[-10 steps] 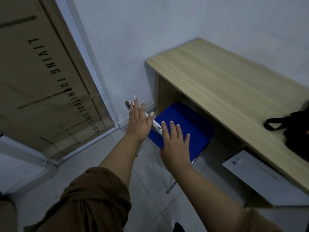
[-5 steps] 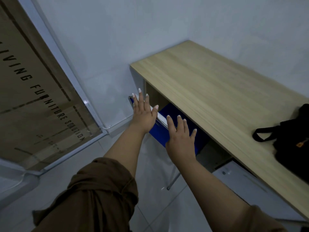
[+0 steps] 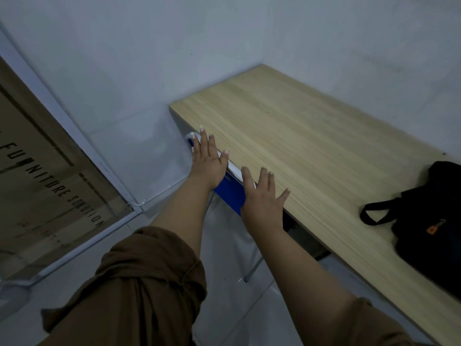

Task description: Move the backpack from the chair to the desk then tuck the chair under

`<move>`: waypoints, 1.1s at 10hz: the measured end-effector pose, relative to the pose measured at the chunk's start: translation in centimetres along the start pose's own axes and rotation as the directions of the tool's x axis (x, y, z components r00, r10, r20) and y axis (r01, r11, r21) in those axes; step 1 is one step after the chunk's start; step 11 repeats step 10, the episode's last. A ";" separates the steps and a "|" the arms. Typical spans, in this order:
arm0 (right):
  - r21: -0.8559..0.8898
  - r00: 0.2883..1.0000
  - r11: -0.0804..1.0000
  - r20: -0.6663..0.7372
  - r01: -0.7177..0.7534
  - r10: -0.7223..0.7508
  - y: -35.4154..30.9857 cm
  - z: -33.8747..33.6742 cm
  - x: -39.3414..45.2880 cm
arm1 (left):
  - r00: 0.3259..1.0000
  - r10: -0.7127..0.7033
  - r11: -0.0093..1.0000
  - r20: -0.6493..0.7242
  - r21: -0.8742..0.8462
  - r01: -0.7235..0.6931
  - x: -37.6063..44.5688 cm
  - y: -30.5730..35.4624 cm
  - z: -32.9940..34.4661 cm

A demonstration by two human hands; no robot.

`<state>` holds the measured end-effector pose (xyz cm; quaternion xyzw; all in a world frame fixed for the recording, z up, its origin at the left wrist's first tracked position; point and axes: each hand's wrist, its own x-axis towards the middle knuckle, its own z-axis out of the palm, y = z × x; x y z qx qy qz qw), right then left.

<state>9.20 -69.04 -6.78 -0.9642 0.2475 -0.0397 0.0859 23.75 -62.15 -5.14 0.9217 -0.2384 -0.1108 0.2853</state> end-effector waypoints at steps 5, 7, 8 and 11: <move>0.006 0.997 1.000 0.066 0.026 -0.026 0.7 0.0 1.6 | 0.998 0.003 0.999 0.067 0.040 -0.006 0.7 0.8 0.1; 0.023 0.983 1.000 0.183 -0.005 0.001 0.4 -0.9 1.6 | 0.976 0.127 0.991 0.178 0.020 -0.133 -3.1 0.3 -0.3; -0.003 0.963 0.999 0.267 -0.045 0.044 0.1 -1.8 1.5 | 0.959 0.091 0.978 0.269 0.160 -0.137 -5.2 -0.9 -1.3; -0.072 0.981 0.997 0.192 0.033 -0.019 -3.4 -2.2 -1.1 | 0.946 -0.124 0.947 0.300 0.319 0.023 -11.9 -5.2 -5.4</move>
